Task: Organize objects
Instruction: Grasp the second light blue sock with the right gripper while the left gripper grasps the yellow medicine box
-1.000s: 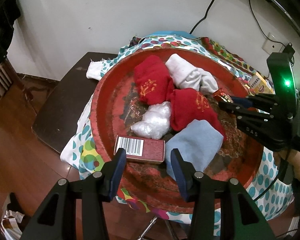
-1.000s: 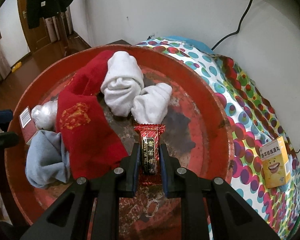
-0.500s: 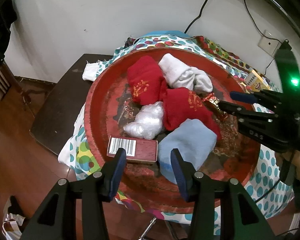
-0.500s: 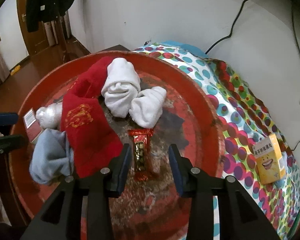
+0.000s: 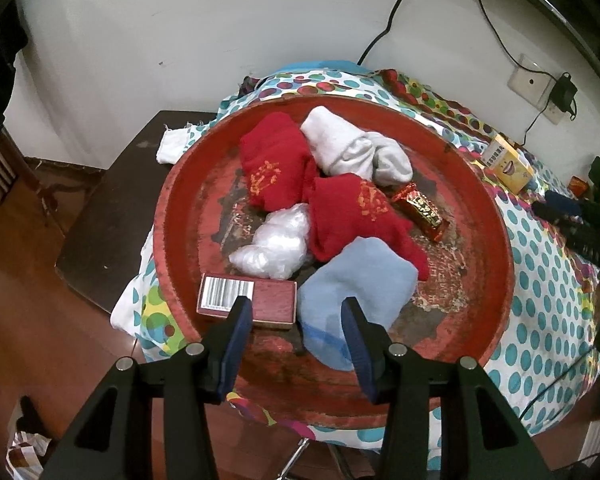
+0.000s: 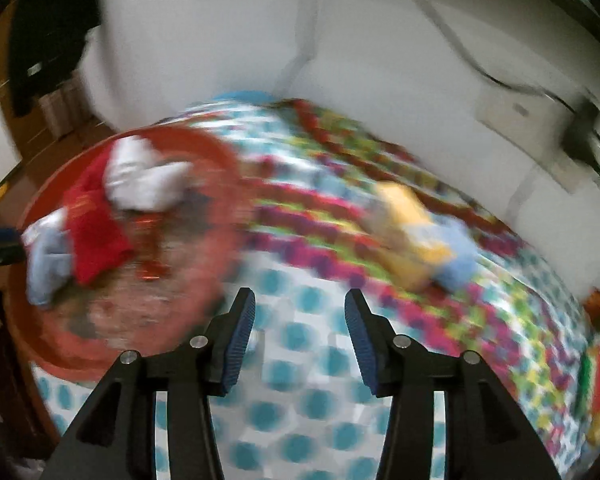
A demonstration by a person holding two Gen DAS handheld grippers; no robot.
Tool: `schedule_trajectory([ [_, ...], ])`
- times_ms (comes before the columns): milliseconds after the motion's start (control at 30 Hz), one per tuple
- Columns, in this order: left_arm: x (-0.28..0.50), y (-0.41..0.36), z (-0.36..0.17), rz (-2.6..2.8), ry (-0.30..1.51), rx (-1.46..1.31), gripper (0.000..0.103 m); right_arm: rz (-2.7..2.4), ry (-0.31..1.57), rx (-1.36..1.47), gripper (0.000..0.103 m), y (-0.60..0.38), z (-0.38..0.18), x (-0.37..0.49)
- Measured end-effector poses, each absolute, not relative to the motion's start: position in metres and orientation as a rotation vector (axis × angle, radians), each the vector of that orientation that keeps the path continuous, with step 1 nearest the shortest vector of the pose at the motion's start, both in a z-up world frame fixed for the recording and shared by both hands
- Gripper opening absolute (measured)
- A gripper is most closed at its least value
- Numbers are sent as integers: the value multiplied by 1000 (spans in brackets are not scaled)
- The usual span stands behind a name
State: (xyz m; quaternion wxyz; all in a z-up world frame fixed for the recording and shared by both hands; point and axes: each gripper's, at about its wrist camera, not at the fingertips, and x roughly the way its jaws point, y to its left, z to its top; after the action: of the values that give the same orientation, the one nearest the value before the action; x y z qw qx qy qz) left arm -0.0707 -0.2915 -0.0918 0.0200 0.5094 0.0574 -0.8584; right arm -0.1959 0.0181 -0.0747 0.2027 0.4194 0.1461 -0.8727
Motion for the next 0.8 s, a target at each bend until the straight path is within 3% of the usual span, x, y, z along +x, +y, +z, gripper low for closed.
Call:
schedule_trajectory([
  [233,-74,-276,-90,-2657,104,1587,47,-2553,241,1266,48,81,-81,-260],
  [733,-159,-161,-49,-2778,-53,1691,47,-2364,67,1320,56,60,-133,-330],
  [800,-182,-134,-52,-2792,-65,1739,47,-2377,96,1297,47,61,-132,-325],
])
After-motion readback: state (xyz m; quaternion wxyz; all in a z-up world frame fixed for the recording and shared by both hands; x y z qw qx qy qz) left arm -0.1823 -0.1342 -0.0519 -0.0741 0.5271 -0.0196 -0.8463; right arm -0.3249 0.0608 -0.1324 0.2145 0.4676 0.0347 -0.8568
